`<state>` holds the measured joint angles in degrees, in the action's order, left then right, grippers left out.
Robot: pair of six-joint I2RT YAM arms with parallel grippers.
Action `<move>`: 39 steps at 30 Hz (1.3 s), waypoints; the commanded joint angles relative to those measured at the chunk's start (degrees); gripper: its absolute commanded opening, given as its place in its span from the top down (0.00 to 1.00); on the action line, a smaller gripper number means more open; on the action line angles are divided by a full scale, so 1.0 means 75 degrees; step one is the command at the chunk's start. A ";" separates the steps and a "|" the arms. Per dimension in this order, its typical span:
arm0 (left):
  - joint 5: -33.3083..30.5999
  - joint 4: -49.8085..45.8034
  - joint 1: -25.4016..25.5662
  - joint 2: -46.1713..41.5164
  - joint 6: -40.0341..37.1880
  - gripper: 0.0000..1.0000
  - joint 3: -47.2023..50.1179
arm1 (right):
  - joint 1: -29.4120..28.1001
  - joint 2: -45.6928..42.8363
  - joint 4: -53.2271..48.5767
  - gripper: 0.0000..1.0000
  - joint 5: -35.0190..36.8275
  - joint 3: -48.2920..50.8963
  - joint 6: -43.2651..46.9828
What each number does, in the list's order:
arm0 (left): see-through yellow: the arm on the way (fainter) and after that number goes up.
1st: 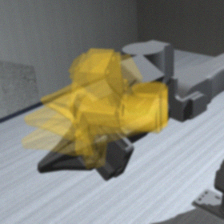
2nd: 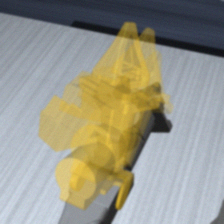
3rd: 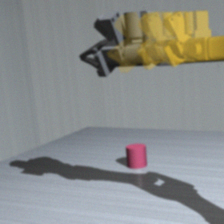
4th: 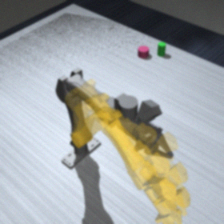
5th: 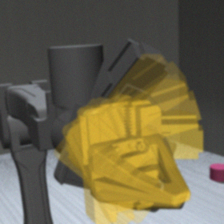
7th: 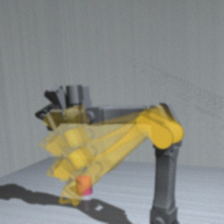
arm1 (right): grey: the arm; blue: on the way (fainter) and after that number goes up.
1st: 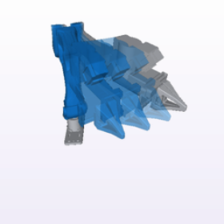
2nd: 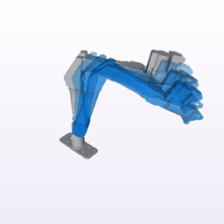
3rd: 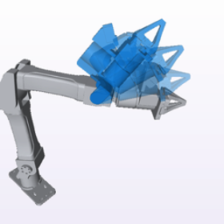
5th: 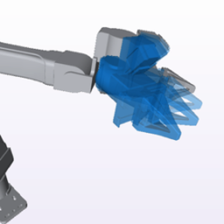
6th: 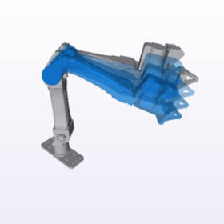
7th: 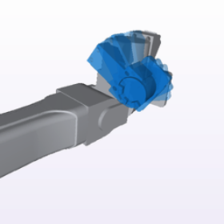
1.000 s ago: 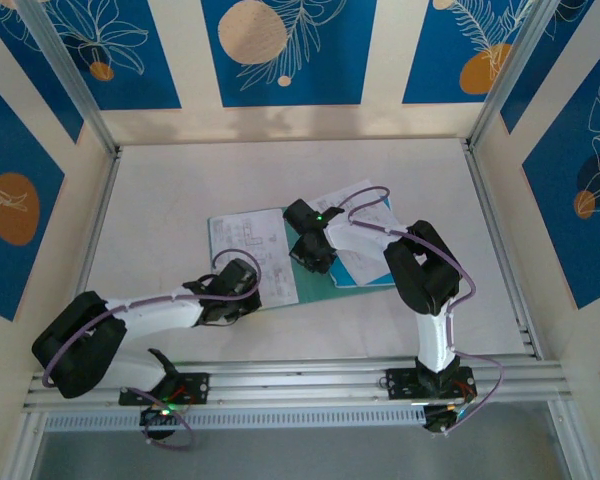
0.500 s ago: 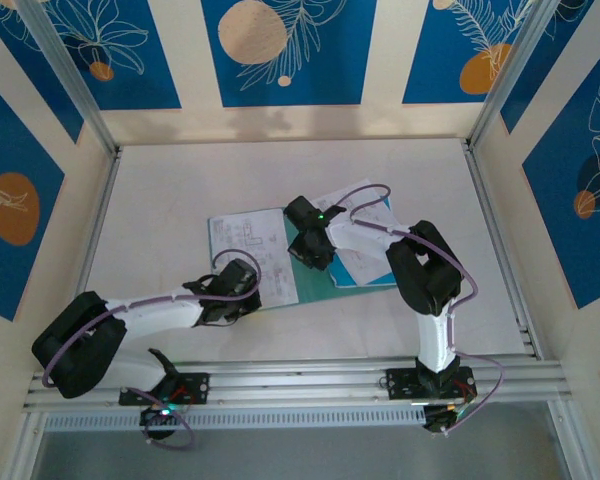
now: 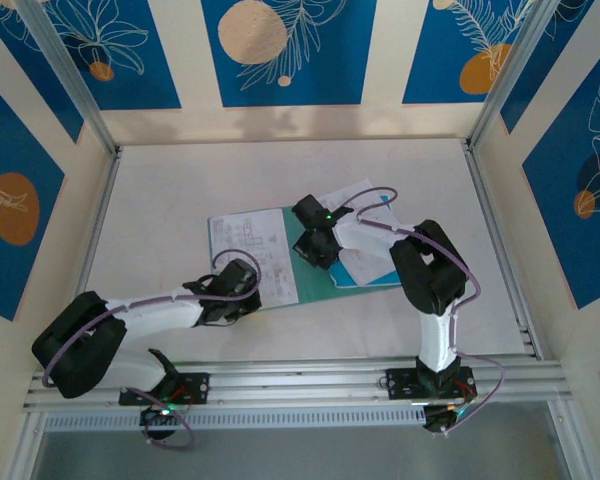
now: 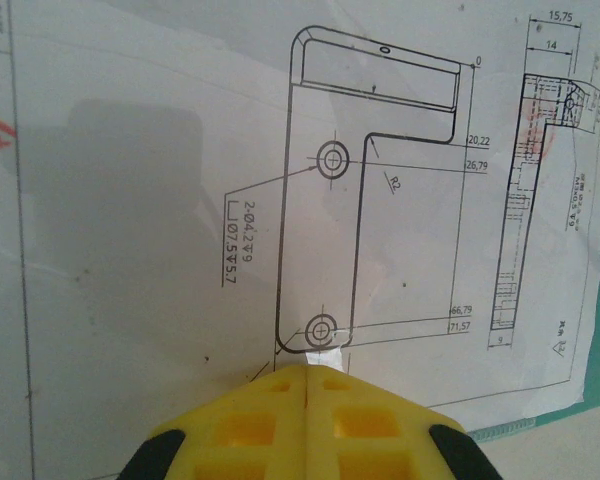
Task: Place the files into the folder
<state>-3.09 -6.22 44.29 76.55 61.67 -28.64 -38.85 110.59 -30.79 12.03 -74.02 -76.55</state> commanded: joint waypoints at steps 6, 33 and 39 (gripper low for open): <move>-0.0150 -0.0470 0.0089 -0.0030 0.0144 1.00 0.0191 | 0.0033 -0.0208 -0.0351 1.00 0.0048 0.0583 -0.0025; -0.0402 -0.0741 0.0089 -0.0284 0.0331 1.00 0.0328 | 0.0001 0.1279 -0.2211 1.00 0.1132 -0.0341 0.0275; -0.0453 -0.0749 0.0083 -0.0327 0.0407 1.00 0.0421 | -0.0150 0.2088 -0.3318 1.00 0.1715 -0.1214 0.0414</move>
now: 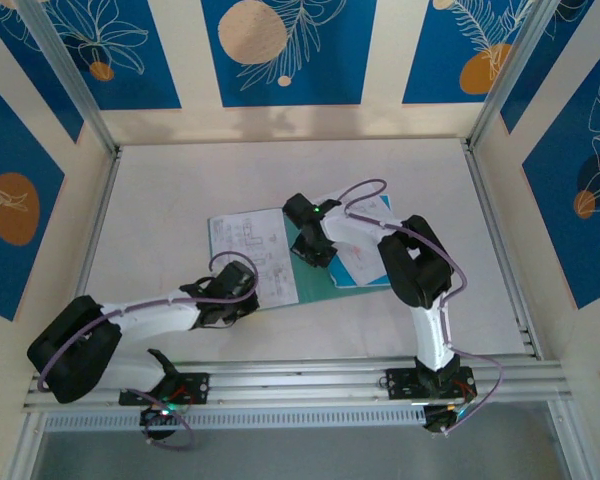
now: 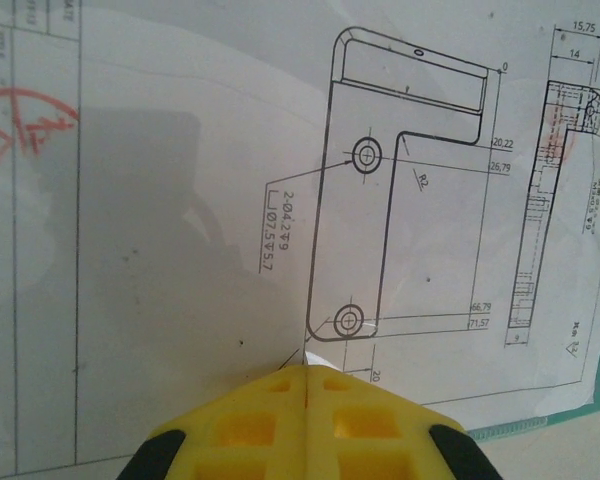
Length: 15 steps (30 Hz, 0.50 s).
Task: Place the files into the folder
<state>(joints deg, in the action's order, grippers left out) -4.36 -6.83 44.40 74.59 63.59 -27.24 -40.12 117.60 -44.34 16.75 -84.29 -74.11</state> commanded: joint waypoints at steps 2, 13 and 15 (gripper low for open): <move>-0.0314 -0.0689 0.0061 -0.0072 0.0163 1.00 0.0249 | 0.0002 0.1356 -0.1685 1.00 0.1135 0.0137 -0.0001; -0.0460 -0.0889 0.0064 -0.0183 0.0226 1.00 0.0269 | 0.0069 0.1582 -0.2067 1.00 0.1530 -0.0179 0.0179; -0.0464 -0.0898 0.0062 -0.0195 0.0231 1.00 0.0293 | 0.0049 0.1567 -0.2159 1.00 0.1668 -0.0320 0.0280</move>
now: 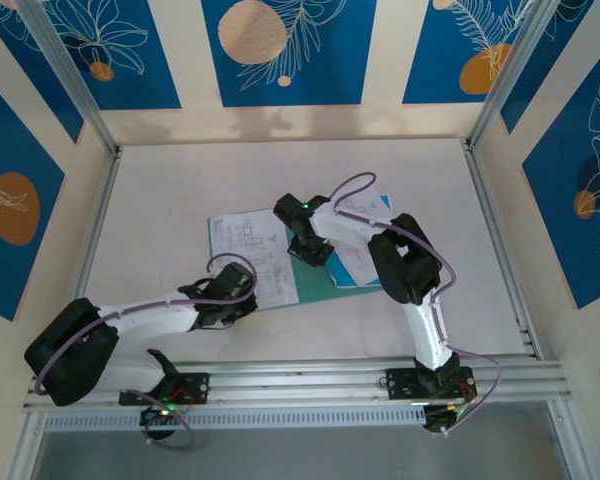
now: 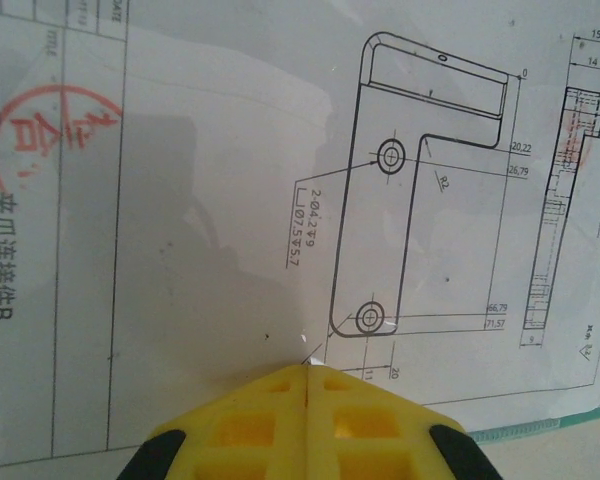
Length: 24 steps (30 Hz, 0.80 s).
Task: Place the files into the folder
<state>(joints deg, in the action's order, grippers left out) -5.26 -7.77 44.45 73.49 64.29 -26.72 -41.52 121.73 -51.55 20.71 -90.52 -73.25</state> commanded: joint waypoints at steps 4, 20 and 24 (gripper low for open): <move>-0.0345 -0.0737 0.0053 -0.0073 0.0169 1.00 0.0302 | 0.0217 0.0605 -0.1070 1.00 0.1273 0.0521 0.0344; -0.0318 -0.0646 0.0053 -0.0017 0.0119 1.00 0.0327 | -0.0227 -0.2037 -0.0156 0.97 0.0872 0.0331 0.1058; -0.0336 -0.0693 0.0057 -0.0017 0.0070 1.00 0.0247 | -0.0155 -0.2392 0.1099 0.71 -0.0176 0.1340 0.0965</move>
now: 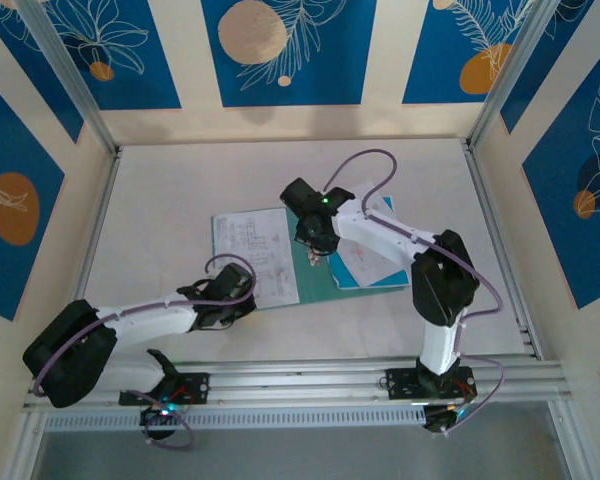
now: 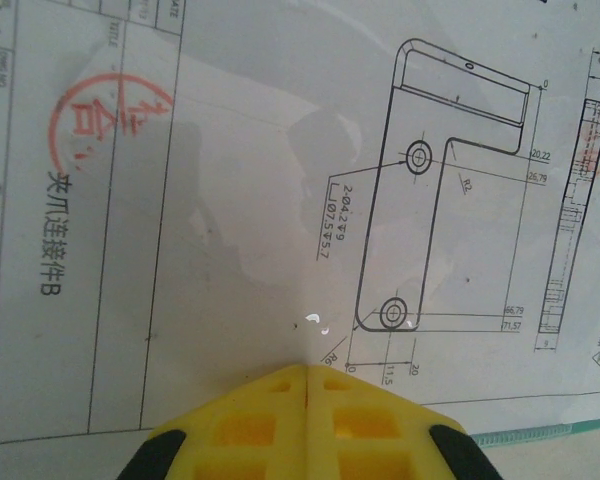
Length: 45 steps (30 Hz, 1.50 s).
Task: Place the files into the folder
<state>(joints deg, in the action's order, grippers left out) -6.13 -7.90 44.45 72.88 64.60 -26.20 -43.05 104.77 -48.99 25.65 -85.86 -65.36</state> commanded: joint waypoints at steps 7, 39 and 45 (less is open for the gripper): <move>-0.0214 -0.0677 0.0056 0.0047 -0.0010 1.00 0.0186 | 0.0427 -0.0562 0.2558 0.31 -0.2586 0.1887 -0.0716; -0.0237 -0.1026 0.0015 -0.0164 -0.0165 1.00 0.0153 | 0.1808 0.2291 0.3417 0.38 -0.4148 -0.0922 -0.1550; -0.0261 -0.1172 -0.0031 -0.0267 -0.0243 1.00 0.0145 | 0.1996 0.2329 0.2987 0.39 -0.4375 -0.1664 -0.0731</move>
<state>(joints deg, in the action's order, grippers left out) -6.57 -11.09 44.38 71.29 63.94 -26.17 -28.51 123.63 -23.83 -4.58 -95.26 -75.13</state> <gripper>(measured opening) 0.039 0.609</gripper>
